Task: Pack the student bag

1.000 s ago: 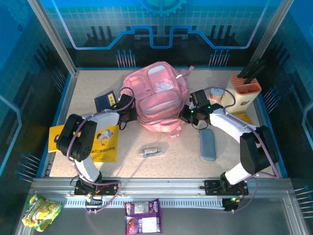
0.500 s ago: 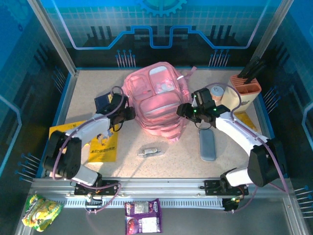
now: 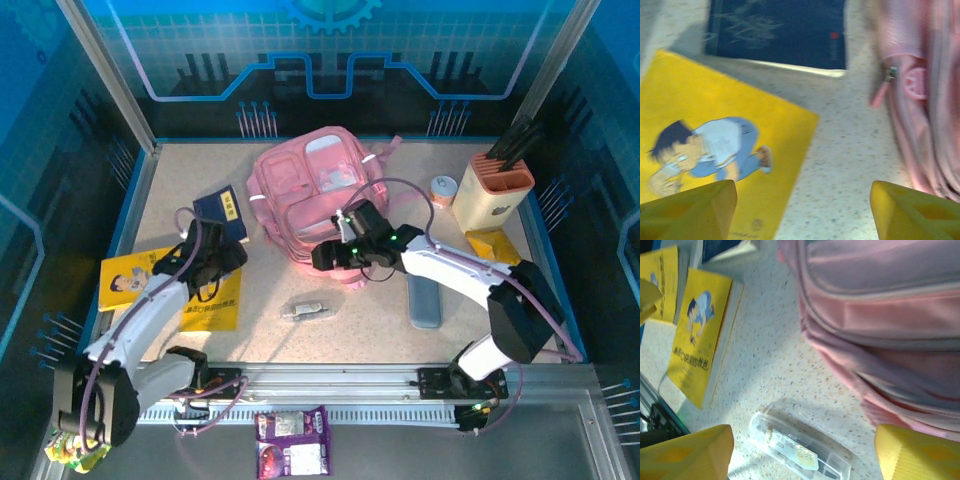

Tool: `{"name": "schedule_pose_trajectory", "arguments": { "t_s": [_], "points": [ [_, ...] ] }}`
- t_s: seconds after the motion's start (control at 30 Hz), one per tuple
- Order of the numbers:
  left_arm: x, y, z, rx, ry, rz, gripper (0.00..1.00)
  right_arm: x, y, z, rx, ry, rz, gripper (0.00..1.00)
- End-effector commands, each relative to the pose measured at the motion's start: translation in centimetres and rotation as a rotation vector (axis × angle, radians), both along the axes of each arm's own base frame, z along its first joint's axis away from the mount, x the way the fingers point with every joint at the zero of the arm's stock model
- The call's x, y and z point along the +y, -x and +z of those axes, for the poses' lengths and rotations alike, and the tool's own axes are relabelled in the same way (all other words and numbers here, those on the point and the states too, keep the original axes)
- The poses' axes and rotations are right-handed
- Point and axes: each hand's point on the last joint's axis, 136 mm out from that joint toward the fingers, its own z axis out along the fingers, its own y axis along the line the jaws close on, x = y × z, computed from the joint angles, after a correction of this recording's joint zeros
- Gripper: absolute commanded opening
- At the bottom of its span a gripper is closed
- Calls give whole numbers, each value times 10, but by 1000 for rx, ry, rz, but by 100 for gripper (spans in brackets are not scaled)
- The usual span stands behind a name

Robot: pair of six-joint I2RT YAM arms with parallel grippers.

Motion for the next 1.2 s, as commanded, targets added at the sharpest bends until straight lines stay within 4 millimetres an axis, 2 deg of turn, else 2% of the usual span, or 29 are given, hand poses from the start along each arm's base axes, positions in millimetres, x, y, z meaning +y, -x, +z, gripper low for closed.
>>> {"name": "schedule_pose_trajectory", "arguments": {
  "t_s": [0.0,0.07,0.27,0.4,0.5,0.67,0.8,0.9,1.07,1.17],
  "points": [
    [21,29,-18,70,37,140,75,26,2,6,-44,-39,75,77],
    [34,41,-28,109,51,217,77,35,6,1,-35,-41,93,80],
    [57,59,-46,170,54,358,88,51,13,-9,-50,-36,135,91],
    [68,60,-54,189,58,398,99,54,15,-11,-61,-35,145,95],
    [71,58,-63,208,74,402,99,53,14,-12,-71,-34,140,99],
    [64,55,-74,258,110,361,99,53,13,-10,-85,-31,144,100],
    [37,53,-79,253,220,309,99,49,9,-9,-100,-10,142,100],
    [23,59,-79,267,196,276,99,47,5,-11,-96,3,138,100],
    [-7,69,-82,254,272,249,99,41,-3,-17,-58,14,117,100],
    [-5,73,-73,235,248,251,99,40,-7,-18,-44,30,108,97]
  ]
}}
